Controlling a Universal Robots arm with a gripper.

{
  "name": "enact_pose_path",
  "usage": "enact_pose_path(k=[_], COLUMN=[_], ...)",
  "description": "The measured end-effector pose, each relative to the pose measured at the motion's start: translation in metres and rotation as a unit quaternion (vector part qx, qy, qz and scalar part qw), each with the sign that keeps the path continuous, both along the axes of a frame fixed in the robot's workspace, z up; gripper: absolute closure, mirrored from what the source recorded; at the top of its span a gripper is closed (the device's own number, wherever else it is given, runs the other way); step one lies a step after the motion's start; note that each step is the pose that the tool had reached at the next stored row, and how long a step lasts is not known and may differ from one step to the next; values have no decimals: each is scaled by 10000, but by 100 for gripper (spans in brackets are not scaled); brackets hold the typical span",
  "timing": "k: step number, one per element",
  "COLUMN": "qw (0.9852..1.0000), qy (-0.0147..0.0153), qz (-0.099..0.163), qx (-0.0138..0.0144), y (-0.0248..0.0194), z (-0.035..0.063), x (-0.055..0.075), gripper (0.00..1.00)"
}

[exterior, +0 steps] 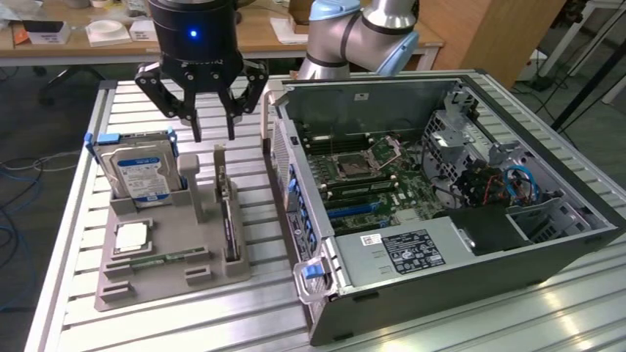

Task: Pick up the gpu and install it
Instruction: 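Pick up the gpu and move the gpu toward the slot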

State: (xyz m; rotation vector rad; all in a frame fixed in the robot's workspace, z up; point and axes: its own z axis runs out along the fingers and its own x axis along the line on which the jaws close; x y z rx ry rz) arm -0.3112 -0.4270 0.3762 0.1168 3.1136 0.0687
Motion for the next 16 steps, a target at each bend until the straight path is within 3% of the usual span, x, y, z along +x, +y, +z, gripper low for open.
enact_pose_path(k=[6, 16], qw=[10000, 10000], qy=[1, 1], qz=[1, 1], qx=[-1, 0], y=[-1, -1], z=[-3, -107], x=[0, 0], gripper=[53, 53])
